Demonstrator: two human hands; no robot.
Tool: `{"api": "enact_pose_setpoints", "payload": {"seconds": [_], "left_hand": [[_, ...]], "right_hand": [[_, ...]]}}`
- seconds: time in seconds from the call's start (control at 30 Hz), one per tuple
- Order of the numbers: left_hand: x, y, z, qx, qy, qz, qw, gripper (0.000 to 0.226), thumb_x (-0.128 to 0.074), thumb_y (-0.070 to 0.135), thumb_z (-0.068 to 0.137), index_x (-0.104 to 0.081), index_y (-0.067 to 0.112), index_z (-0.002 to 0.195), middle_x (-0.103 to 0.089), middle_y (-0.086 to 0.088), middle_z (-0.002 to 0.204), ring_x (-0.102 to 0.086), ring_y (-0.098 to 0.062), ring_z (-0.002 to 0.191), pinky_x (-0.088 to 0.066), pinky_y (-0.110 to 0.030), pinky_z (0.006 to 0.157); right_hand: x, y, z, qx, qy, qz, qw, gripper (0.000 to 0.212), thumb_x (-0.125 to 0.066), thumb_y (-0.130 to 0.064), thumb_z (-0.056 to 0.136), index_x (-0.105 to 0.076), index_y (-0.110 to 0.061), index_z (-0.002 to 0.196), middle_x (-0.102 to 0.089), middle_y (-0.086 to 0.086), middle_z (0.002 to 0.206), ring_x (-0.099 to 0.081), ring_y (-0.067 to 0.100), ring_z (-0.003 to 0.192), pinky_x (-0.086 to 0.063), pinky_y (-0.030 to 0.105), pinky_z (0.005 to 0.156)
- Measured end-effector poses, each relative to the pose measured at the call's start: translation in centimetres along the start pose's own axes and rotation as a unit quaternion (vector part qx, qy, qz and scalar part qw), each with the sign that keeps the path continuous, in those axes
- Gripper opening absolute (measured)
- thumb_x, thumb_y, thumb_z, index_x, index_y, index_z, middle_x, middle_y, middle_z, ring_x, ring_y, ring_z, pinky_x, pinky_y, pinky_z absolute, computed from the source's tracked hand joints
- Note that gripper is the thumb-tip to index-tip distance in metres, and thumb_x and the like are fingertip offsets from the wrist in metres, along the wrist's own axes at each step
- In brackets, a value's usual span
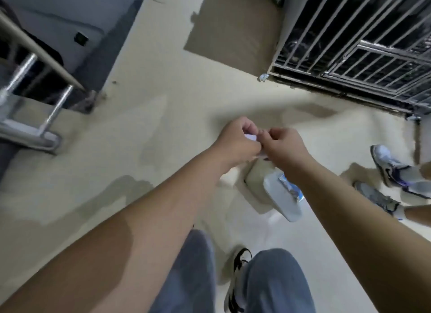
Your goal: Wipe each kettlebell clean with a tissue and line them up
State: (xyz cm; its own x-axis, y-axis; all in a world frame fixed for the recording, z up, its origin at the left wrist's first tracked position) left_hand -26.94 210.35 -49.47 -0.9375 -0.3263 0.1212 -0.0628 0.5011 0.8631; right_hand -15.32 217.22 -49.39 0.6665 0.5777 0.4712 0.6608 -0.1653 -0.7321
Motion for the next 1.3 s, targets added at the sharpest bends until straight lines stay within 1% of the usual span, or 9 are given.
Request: {"api": "enact_pose_setpoints", "payload": {"seconds": [0.17, 0.33, 0.43, 0.57, 0.67, 0.83, 0.93, 1.03, 1.3], "left_hand": [[6.0, 2.7, -11.1, 0.024, 0.124, -0.068, 0.990, 0.031, -0.075, 0.031, 0.076, -0.052, 0.021, 0.094, -0.065, -0.001, 0.105, -0.069, -0.025, 0.092, -0.059, -0.041, 0.079], [9.2, 2.2, -26.7, 0.027, 0.275, -0.148, 0.950, 0.027, -0.074, 0.020, 0.081, -0.055, 0.017, 0.100, -0.059, 0.001, 0.108, -0.062, -0.017, 0.072, -0.061, -0.043, 0.069], [10.4, 0.2, -37.2, 0.027, 0.361, -0.190, 0.913, 0.028, -0.076, 0.014, 0.080, -0.057, 0.011, 0.100, -0.060, 0.001, 0.100, -0.061, -0.016, 0.072, -0.060, -0.038, 0.062], [11.6, -4.8, -51.0, 0.050, 0.461, -0.233, 0.855, 0.031, -0.082, 0.014, 0.077, -0.057, 0.006, 0.093, -0.064, 0.009, 0.070, -0.057, 0.000, 0.050, -0.049, -0.022, 0.054], [11.8, -9.9, -61.9, 0.081, 0.538, -0.243, 0.803, 0.034, -0.085, 0.021, 0.073, -0.063, 0.002, 0.092, -0.063, 0.007, 0.073, -0.056, 0.004, 0.055, -0.047, -0.015, 0.058], [11.5, -20.3, -79.5, 0.159, 0.642, -0.256, 0.705, 0.019, -0.083, 0.030, 0.071, -0.074, 0.015, 0.078, -0.073, 0.001, 0.083, -0.067, -0.007, 0.078, -0.054, -0.024, 0.073], [10.8, -26.1, -88.5, 0.160, 0.683, -0.292, 0.650, 0.018, -0.084, 0.027, 0.074, -0.074, 0.017, 0.084, -0.072, 0.004, 0.087, -0.064, -0.003, 0.077, -0.049, -0.014, 0.066], [10.7, -30.1, -95.6, 0.150, 0.724, -0.299, 0.604, 0.023, -0.086, 0.024, 0.073, -0.070, 0.016, 0.087, -0.070, 0.001, 0.089, -0.060, -0.005, 0.074, -0.049, -0.017, 0.065], [16.3, -37.4, -107.1, 0.175, 0.761, -0.287, 0.555, 0.026, -0.087, 0.034, 0.072, -0.068, 0.018, 0.082, -0.070, 0.003, 0.084, -0.060, -0.006, 0.071, -0.050, -0.021, 0.060]], "right_hand": [[-2.2, -9.0, -7.5, 0.114, -0.099, -0.121, 0.981, 0.031, -0.053, -0.032, 0.102, -0.063, -0.018, 0.076, -0.060, -0.004, 0.063, -0.053, 0.013, 0.057, -0.043, 0.023, 0.052], [-6.6, -13.8, -19.1, 0.200, -0.243, -0.172, 0.934, 0.029, -0.053, -0.029, 0.102, -0.069, -0.013, 0.084, -0.067, 0.004, 0.073, -0.063, 0.026, 0.070, -0.051, 0.036, 0.067], [-11.0, -15.0, -27.8, 0.243, -0.322, -0.206, 0.892, 0.032, -0.052, -0.024, 0.101, -0.064, -0.002, 0.082, -0.058, 0.006, 0.071, -0.054, 0.024, 0.066, -0.046, 0.036, 0.066], [-18.2, -14.4, -40.0, 0.303, -0.407, -0.271, 0.818, 0.032, -0.054, -0.024, 0.100, -0.065, 0.001, 0.083, -0.058, 0.007, 0.071, -0.053, 0.023, 0.068, -0.044, 0.034, 0.064], [-24.1, -12.4, -50.7, 0.338, -0.476, -0.303, 0.753, 0.032, -0.057, -0.024, 0.099, -0.068, -0.003, 0.078, -0.062, 0.009, 0.073, -0.056, 0.023, 0.068, -0.047, 0.032, 0.062], [-33.2, -6.8, -68.9, 0.319, -0.588, -0.337, 0.663, 0.015, -0.063, -0.016, 0.092, -0.077, -0.011, 0.089, -0.075, 0.008, 0.092, -0.070, 0.022, 0.081, -0.062, 0.038, 0.064], [-37.5, -3.8, -78.0, 0.255, -0.615, -0.338, 0.666, 0.013, -0.067, -0.005, 0.090, -0.079, -0.011, 0.092, -0.076, 0.007, 0.102, -0.073, 0.022, 0.089, -0.065, 0.034, 0.069], [-41.0, -1.7, -85.2, 0.248, -0.645, -0.345, 0.636, 0.011, -0.071, -0.006, 0.090, -0.079, -0.010, 0.096, -0.078, 0.006, 0.100, -0.074, 0.022, 0.088, -0.064, 0.031, 0.069], [-52.5, -0.5, -98.1, 0.289, -0.701, -0.341, 0.556, 0.009, -0.071, -0.009, 0.091, -0.079, -0.013, 0.089, -0.078, -0.004, 0.089, -0.073, 0.016, 0.083, -0.063, 0.034, 0.070]]}}
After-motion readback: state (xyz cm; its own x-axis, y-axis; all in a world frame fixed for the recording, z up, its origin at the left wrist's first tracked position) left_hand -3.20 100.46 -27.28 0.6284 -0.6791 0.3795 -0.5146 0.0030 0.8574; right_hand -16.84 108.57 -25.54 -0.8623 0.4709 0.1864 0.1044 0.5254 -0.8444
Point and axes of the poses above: each hand's wrist, its own z-axis towards the middle knuckle, its own x-axis out of the back of the hand, y = z × x, the point moved 1 cm from there along z, towards the middle knuckle
